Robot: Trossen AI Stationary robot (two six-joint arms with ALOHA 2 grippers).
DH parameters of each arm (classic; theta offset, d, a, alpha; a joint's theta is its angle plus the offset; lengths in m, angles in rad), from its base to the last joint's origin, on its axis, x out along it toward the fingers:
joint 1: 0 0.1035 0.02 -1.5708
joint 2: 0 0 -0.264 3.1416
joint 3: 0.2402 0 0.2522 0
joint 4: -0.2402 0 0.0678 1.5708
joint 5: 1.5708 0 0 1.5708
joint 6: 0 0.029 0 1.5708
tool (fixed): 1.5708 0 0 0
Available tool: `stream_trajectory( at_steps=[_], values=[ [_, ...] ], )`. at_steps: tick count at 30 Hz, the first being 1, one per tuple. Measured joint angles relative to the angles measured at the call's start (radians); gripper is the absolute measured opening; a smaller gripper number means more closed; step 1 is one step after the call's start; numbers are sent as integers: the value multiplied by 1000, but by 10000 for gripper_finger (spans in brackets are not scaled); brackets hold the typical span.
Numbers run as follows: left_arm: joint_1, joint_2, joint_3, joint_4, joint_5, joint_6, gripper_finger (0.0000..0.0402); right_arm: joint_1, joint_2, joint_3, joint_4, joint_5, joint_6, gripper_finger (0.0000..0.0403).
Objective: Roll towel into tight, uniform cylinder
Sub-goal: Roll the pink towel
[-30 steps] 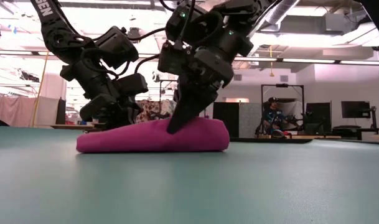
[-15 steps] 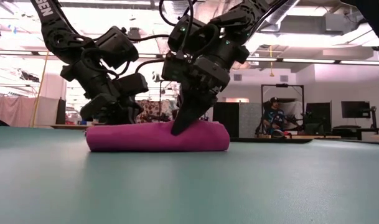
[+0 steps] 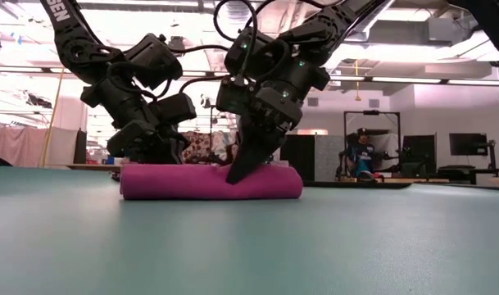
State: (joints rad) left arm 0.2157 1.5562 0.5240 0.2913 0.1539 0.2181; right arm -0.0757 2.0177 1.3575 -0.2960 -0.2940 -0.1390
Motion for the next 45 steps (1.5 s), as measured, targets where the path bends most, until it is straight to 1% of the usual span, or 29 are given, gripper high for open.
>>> stream_trajectory(
  at_steps=[8, 11, 13, 17, 19, 22, 24, 26, 29, 32, 34, 36, 39, 43, 45],
  values=[
    [0, 0, 5, -4, 3, -4, 0, -7, 75, 9, 35, 3, 7, 11],
    [0, 0, 5, -6, 1, -7, 0, -7, 78, 9, 37, 5, 16, 11],
    [0, -14, 5, -22, -22, -14, 0, -13, 78, 9, 30, 5, 23, 11],
    [-8, -114, 33, -148, -129, 5, 0, -18, 79, 9, 17, 6, 38, 11],
    [-15, -184, 58, -218, -153, 8, 0, -18, 79, 9, 14, 6, 37, 11],
    [-35, -296, 81, -275, -133, -54, 0, -17, 80, 9, 14, 9, 37, 11],
    [-50, -352, 80, -273, -94, -146, 0, -17, 80, 8, 13, 9, 37, 11],
    [-76, -380, 60, -276, -87, -240, 0, -17, 80, 8, 12, 10, 37, 11],
    [-153, -384, 37, -252, -89, -290, 0, -16, 81, 8, 11, 12, 36, 11],
    [-252, -359, 34, -211, -93, -315, 0, -17, 81, 8, 12, 12, 36, 11],
    [-310, -332, 32, -222, -121, -332, 0, -16, 81, 8, 12, 12, 35, 11],
    [-357, -311, 32, -221, -174, -333, 0, -17, 81, 7, 13, 12, 34, 11],
    [-385, -275, 32, -231, -265, -323, 0, -16, 81, 7, 13, 11, 34, 11],
    [-385, -222, 32, -230, -248, -317, 0, -17, 81, 6, 13, 11, 34, 11],
    [-386, -191, 32, -245, -274, -320, 0, -17, 81, 6, 13, 10, 39, 11]
  ],
)
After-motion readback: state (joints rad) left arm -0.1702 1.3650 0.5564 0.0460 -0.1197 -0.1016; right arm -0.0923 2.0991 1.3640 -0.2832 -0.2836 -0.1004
